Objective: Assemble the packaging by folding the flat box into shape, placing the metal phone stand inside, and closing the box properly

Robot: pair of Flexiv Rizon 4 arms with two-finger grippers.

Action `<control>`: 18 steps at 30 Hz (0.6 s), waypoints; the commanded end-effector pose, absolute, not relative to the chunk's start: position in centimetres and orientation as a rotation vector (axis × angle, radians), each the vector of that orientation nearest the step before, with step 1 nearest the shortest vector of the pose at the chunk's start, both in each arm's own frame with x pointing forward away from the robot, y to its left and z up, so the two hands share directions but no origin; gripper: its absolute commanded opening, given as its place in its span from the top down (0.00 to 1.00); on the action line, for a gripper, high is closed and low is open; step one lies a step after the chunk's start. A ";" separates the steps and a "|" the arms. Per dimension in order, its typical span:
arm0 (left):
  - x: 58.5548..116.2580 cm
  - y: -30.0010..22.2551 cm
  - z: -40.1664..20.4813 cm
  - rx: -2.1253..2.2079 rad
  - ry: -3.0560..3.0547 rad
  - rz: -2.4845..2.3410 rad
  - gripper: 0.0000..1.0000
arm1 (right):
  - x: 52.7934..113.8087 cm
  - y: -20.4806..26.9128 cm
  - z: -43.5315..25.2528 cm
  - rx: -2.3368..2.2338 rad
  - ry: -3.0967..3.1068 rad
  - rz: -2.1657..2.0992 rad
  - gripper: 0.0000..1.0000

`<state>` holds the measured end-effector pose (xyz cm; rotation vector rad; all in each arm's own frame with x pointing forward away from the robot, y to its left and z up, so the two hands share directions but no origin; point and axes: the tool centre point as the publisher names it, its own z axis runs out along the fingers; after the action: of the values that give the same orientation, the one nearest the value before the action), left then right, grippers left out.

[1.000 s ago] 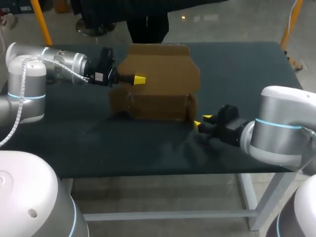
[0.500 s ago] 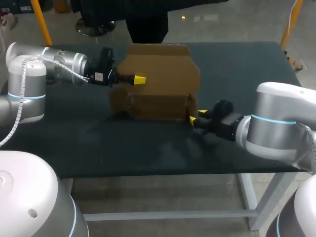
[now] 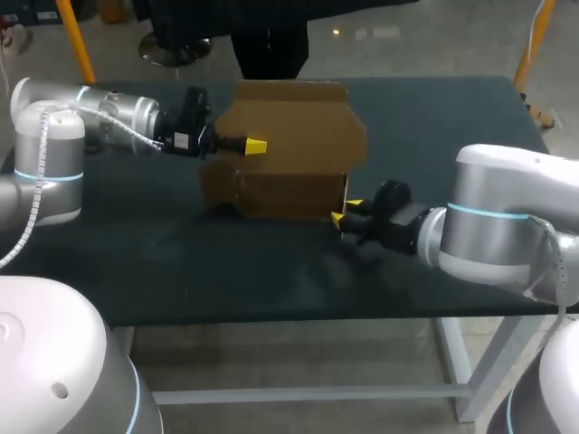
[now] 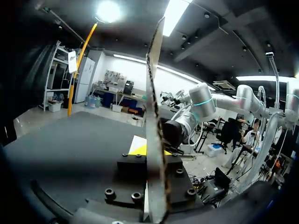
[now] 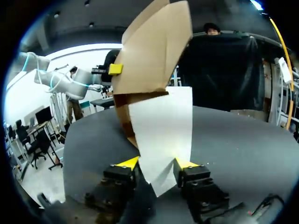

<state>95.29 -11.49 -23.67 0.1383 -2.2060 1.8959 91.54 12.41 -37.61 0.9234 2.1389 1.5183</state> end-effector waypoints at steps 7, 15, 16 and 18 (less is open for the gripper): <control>95.4 -11.5 -24.1 0.133 -2.202 1.894 1.00 | 92.0 15.0 -37.8 0.923 2.141 1.532 0.51; 95.4 -11.5 -24.1 0.133 -2.202 1.894 1.00 | 91.2 15.7 -37.6 0.929 2.124 1.528 0.50; 95.4 -11.5 -24.1 0.133 -2.202 1.894 1.00 | 91.0 15.6 -37.5 0.930 2.123 1.527 0.51; 95.4 -11.5 -24.1 0.133 -2.202 1.894 1.00 | 90.6 15.4 -37.4 0.942 2.114 1.517 0.50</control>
<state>95.30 -11.26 -23.68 0.1372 -2.2060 1.8947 91.44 14.56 -37.56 0.9321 2.1425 1.5342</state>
